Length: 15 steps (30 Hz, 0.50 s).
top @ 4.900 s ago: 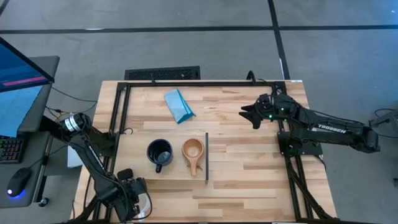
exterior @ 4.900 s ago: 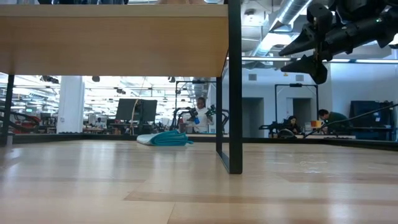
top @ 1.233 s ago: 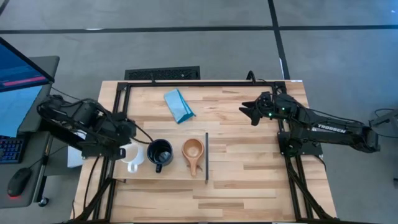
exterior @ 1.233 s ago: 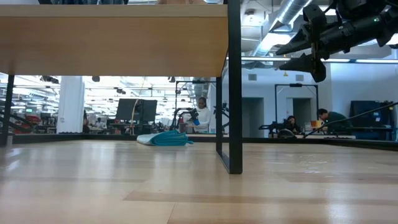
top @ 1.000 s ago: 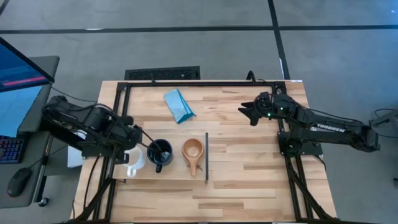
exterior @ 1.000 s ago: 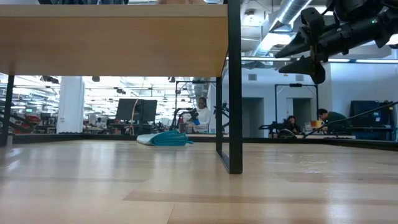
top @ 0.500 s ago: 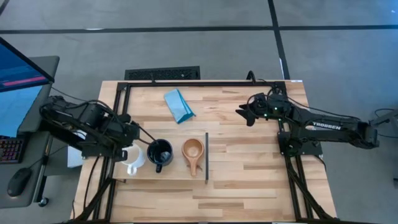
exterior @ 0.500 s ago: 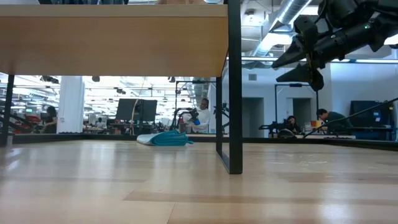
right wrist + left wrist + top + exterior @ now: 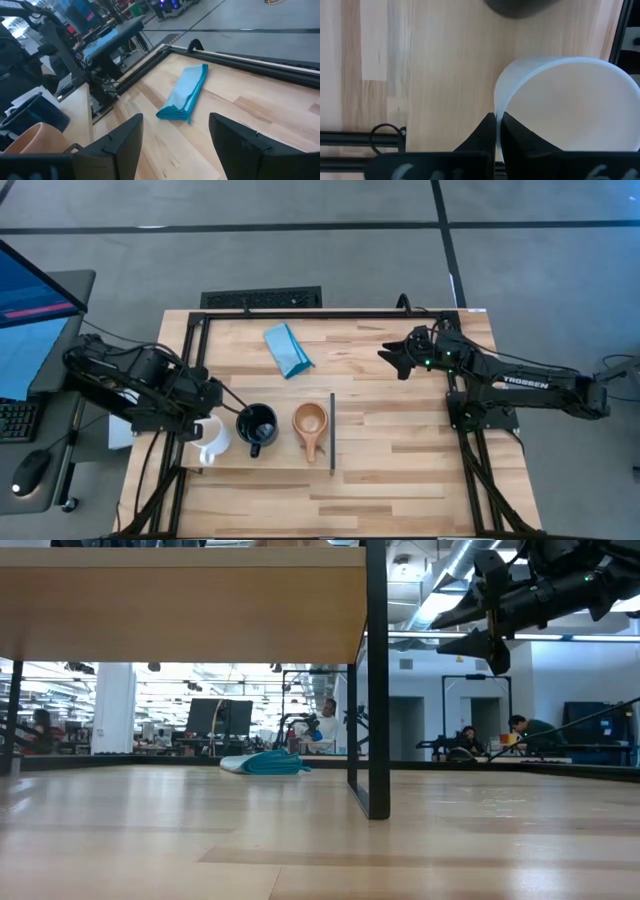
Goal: Stack small to large cups/mugs on shelf
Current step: Put the white cup on the shelf
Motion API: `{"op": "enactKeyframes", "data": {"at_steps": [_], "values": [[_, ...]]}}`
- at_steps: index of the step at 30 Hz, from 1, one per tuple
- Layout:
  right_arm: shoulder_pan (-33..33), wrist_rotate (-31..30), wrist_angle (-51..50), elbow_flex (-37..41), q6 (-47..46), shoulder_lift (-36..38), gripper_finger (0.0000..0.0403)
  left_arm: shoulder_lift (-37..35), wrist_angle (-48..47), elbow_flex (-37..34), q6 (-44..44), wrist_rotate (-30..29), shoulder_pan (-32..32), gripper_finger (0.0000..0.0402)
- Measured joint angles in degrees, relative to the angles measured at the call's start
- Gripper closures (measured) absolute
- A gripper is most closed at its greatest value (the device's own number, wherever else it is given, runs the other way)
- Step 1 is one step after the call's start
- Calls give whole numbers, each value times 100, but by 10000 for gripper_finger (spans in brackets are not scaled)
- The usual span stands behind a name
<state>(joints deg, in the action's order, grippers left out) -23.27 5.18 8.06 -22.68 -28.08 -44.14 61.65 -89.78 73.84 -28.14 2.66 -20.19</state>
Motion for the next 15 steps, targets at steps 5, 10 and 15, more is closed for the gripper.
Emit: {"op": "enactKeyframes", "data": {"at_steps": [5,10,15], "values": [[0,37,16,0,0,0,154,-80,-18,-8,-11,-16,21,401],[0,76,16,0,0,0,154,-136,-46,-12,54,-86,148,401],[0,78,16,0,0,0,154,-179,-44,-12,196,-95,321,401]]}}
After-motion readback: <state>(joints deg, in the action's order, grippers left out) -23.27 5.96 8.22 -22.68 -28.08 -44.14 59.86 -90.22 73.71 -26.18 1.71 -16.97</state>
